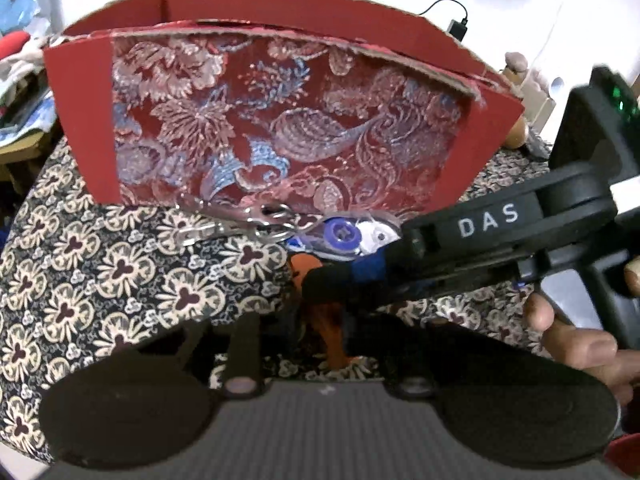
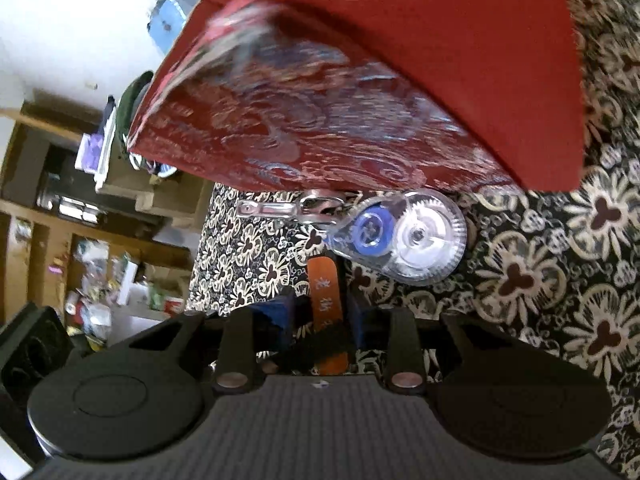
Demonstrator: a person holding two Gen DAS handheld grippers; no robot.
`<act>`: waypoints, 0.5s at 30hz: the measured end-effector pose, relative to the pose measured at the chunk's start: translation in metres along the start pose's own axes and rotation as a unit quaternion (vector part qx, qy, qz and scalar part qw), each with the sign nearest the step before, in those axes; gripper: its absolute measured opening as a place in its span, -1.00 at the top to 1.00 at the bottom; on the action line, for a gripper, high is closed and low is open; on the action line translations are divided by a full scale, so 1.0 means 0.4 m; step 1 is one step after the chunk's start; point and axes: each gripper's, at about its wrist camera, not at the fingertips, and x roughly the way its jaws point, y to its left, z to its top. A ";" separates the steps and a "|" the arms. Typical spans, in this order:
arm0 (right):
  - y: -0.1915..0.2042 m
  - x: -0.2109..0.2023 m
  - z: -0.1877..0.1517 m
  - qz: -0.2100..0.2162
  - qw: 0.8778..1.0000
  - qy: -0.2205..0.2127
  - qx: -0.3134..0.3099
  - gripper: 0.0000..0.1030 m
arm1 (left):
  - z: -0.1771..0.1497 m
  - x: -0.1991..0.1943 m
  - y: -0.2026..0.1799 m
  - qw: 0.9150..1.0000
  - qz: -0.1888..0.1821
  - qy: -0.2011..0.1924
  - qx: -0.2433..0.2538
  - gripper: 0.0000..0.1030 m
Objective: Organize rigid objects
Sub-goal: 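Lift the orange stick with the right tool and carry it over the box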
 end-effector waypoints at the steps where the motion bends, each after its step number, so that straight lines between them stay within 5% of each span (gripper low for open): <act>1: -0.009 -0.008 -0.001 0.003 1.000 -0.003 0.010 0.77 | 0.003 -0.001 0.003 1.000 -0.003 0.001 0.003 0.78; 9: -0.016 -0.061 -0.013 0.009 1.000 -0.018 0.022 0.80 | 0.031 -0.033 -0.023 0.999 -0.016 -0.005 0.041 0.83; 15: 0.040 -0.159 -0.017 0.028 0.997 -0.068 0.007 0.82 | 0.089 -0.143 -0.060 0.995 -0.039 -0.052 0.073 0.83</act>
